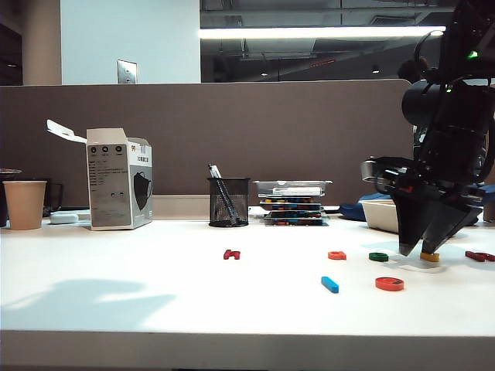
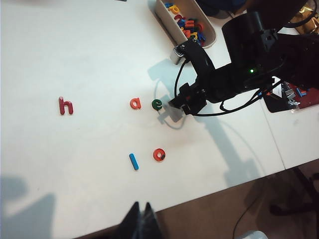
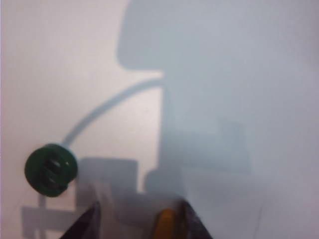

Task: Select the appropriate letters from the row of letter magnets placed on the table to arrange into the word "love".

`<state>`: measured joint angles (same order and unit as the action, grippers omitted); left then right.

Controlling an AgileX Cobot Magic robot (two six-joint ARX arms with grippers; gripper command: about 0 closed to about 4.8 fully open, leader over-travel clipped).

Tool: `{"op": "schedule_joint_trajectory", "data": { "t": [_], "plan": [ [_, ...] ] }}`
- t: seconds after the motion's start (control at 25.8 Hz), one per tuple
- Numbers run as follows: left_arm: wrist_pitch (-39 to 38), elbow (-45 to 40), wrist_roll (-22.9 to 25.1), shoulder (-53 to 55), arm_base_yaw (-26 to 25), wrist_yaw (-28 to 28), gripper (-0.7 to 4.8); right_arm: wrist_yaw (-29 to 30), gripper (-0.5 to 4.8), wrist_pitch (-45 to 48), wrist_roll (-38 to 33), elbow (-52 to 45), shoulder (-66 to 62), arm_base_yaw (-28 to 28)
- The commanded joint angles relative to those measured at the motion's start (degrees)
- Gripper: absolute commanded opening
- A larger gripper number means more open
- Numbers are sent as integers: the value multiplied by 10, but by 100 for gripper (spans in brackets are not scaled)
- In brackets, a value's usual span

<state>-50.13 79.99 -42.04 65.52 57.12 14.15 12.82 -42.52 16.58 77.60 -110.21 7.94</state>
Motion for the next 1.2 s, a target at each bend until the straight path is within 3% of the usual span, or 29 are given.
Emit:
{"op": "schedule_joint_trajectory", "data": {
  "t": [0.04,0.27,0.35,0.39,0.89,1.2],
  "plan": [
    [4,2,3,-1,-1,2,-4,-13,198,-9,2,1,2,0],
    [5,2,3,-1,-1,2,-4,-14,198,-15,1,1,2,0],
    [4,2,3,-1,-1,2,-4,-14,123,-19,1,1,2,0],
    [4,2,3,-1,-1,2,-4,-14,115,-20,1,1,2,0],
    [5,2,3,-1,-1,2,-4,-41,114,-23,1,1,1,0],
    [5,2,3,-1,-1,2,-4,-55,75,-22,1,1,1,0]
  ]
}}
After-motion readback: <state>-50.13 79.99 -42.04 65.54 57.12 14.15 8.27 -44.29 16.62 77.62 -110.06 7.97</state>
